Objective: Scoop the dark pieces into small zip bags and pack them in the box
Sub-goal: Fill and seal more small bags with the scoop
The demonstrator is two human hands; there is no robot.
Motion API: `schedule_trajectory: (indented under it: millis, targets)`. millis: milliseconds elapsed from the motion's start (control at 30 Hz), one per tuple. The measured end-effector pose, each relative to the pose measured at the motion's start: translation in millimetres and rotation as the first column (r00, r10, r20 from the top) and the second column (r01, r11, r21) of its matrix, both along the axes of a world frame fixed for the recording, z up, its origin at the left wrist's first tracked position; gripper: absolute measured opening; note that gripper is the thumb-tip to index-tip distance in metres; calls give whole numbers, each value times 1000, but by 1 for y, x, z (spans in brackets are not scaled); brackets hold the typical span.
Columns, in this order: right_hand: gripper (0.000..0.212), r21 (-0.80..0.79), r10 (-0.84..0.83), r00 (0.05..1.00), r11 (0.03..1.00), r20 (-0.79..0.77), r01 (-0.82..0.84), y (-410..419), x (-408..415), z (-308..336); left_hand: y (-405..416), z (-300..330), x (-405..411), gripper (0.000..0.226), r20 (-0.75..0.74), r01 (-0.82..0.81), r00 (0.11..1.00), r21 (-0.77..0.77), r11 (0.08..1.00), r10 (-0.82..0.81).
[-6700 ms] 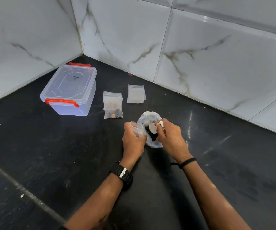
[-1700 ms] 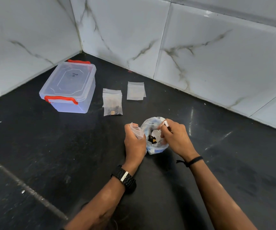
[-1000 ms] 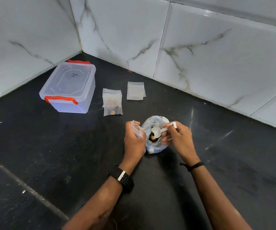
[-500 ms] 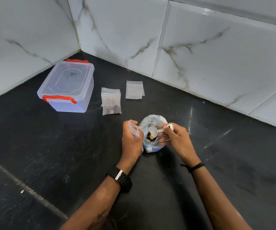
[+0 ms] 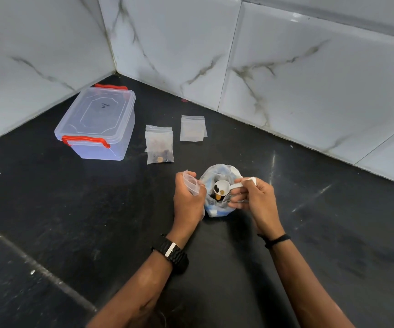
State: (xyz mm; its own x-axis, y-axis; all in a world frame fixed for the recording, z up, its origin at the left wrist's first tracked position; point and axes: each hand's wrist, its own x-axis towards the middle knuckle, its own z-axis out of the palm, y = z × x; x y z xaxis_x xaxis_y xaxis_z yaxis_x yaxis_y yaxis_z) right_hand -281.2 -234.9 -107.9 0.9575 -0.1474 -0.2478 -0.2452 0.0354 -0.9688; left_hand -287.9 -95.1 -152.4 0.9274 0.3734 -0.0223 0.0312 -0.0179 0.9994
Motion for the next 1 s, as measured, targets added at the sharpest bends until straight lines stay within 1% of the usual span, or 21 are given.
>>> schedule_trajectory:
  millis: [167,267,400,533,633,733,767,800,833,867,900,933,1000]
  targets:
    - [22,-56,17,999,998,38,-15,0,-4,3,6,3,-3,32,23,-9,1000,70,998,8]
    - [22,-97,32,997,995,63,-26,-2,-6,8,11,5,-6,35,53,-30,998,180,983,21]
    - [22,-162,43,990,987,136,-21,-2,-8,23,14,7,-10,40,98,-32,995,333,942,-1]
    - [21,-214,67,975,977,212,-20,3,-9,42,15,7,-11,40,86,8,995,397,918,-46]
    - [19,-202,107,941,979,321,-43,7,-15,54,14,10,-11,41,88,16,994,421,907,-59]
    - [16,-257,223,850,960,478,-108,15,-26,59,13,12,-11,41,83,14,995,408,913,-52]
    - [16,-317,281,812,940,511,-126,16,-29,58,13,12,-10,41,80,14,996,397,918,-50]
    - [17,-417,360,775,898,520,-139,18,-31,56,14,13,-10,41,78,15,996,384,923,-48]
    - [20,-547,459,737,824,495,-146,19,-32,54,14,15,-10,41,74,19,996,371,928,-50]
    - [23,-670,555,698,728,452,-144,19,-34,51,14,17,-10,40,67,25,996,358,934,-53]
    - [28,-751,618,664,648,421,-127,20,-35,48,15,20,-11,40,62,31,997,344,938,-56]
    - [31,-780,640,643,617,420,-106,20,-36,47,15,22,-11,41,60,37,996,332,942,-60]
    - [33,-765,627,627,639,462,-76,19,-37,46,16,24,-11,44,61,42,996,322,946,-65]
